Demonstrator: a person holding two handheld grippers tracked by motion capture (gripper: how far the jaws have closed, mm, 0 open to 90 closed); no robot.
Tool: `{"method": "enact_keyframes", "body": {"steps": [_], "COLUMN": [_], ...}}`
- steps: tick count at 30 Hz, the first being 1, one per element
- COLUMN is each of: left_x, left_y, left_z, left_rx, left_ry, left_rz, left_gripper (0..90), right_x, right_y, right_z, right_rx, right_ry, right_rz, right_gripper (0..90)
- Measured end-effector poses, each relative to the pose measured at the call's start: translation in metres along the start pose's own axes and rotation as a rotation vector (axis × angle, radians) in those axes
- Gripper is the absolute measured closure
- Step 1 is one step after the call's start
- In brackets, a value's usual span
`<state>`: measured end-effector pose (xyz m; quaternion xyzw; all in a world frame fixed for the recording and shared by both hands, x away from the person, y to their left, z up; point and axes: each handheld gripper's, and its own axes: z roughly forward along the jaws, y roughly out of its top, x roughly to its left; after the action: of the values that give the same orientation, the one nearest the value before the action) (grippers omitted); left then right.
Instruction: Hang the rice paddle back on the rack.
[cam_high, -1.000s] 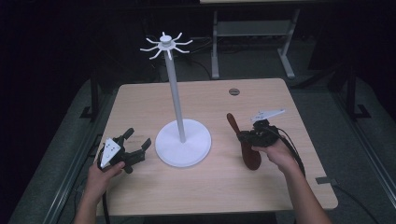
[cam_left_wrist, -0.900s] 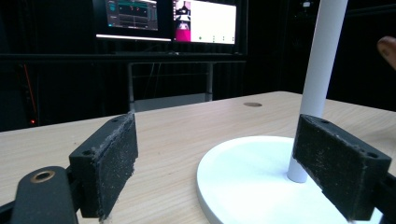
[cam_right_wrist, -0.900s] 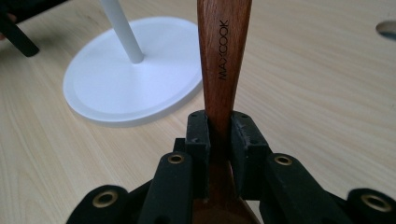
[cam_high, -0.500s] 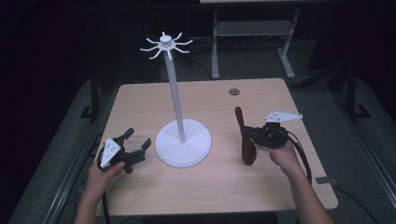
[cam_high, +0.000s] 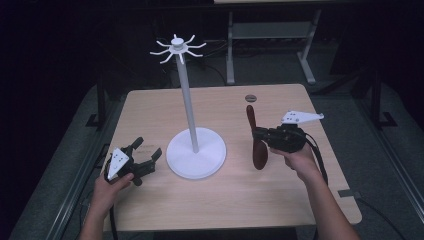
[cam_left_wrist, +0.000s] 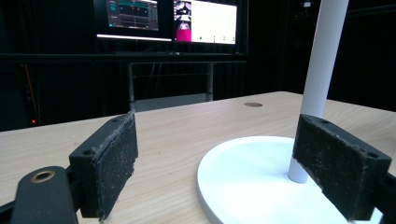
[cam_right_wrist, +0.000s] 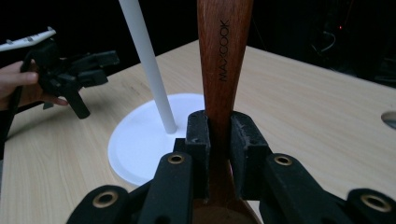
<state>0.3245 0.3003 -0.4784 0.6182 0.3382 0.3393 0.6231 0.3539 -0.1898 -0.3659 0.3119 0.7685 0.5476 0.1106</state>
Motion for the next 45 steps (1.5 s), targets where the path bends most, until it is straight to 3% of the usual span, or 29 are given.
{"method": "enact_keyframes", "body": {"steps": [15, 25, 38, 45], "left_x": [0.0, 0.0, 0.0, 0.0], "left_y": [0.0, 0.0, 0.0, 0.0], "left_z": [0.0, 0.0, 0.0, 0.0], "left_rx": [-0.003, 0.0, 0.0, 0.0], "left_ry": [-0.001, -0.002, -0.003, -0.004], "left_rz": [0.002, 0.003, 0.003, 0.003], "left_gripper": [13.4, 13.4, 13.4, 13.4], "right_x": [0.015, 0.031, 0.054, 0.061], "right_y": [0.054, 0.087, 0.133, 0.149], "right_z": [-0.001, 0.005, 0.005, 0.008], "right_rx": [-0.066, -0.093, -0.157, -0.172], "right_ry": [0.079, 0.119, 0.161, 0.171], "right_rz": [-0.042, -0.096, -0.168, -0.193], "right_gripper": [78.2, 78.2, 78.2, 78.2]}}
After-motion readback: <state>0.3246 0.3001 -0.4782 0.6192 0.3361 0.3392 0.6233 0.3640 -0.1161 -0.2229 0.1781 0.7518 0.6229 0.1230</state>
